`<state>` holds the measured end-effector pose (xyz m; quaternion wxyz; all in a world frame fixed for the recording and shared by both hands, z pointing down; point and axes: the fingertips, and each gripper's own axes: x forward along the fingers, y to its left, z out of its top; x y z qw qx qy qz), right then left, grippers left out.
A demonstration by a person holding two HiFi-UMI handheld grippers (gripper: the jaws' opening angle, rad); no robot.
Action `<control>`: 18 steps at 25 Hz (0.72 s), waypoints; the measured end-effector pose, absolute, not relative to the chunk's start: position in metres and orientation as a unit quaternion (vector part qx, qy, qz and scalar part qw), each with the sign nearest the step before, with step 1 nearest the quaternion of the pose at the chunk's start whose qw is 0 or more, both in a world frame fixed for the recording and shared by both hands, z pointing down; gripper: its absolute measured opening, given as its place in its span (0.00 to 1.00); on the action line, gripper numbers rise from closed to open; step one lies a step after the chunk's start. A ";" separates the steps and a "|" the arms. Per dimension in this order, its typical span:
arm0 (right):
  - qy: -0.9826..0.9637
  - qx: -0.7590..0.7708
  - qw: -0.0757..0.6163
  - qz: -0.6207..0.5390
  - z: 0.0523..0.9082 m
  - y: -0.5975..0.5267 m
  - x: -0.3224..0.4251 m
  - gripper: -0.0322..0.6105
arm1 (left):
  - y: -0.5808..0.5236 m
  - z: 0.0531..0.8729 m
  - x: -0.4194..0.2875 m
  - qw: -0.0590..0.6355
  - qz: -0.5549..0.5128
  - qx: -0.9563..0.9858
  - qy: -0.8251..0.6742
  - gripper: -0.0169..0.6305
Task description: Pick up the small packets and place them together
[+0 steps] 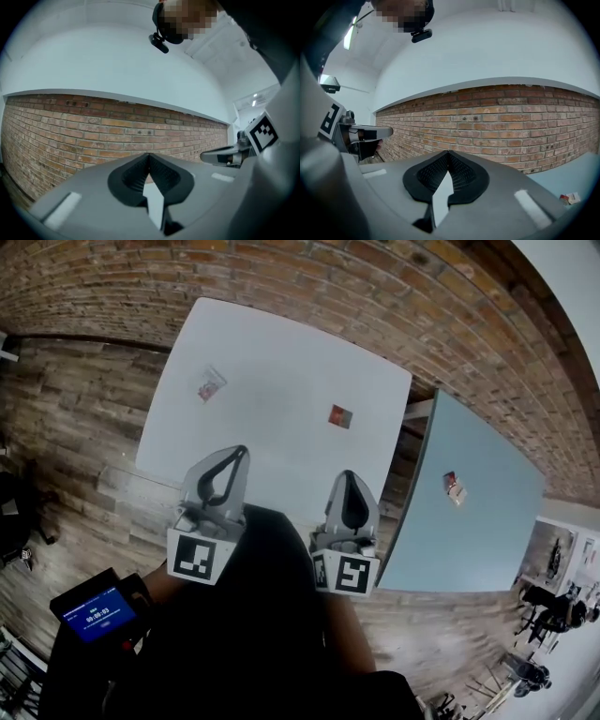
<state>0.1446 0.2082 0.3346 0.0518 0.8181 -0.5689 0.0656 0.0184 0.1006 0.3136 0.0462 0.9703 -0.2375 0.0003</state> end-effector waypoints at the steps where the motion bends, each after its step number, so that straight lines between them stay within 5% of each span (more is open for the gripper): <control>1: -0.570 0.818 0.049 0.068 0.337 0.207 0.153 0.05 | 0.100 0.315 0.026 0.045 0.003 0.970 -0.240 0.03; 18: -0.555 0.821 0.050 0.129 0.392 0.190 0.233 0.05 | 0.076 0.320 0.075 0.040 0.029 0.971 -0.236 0.03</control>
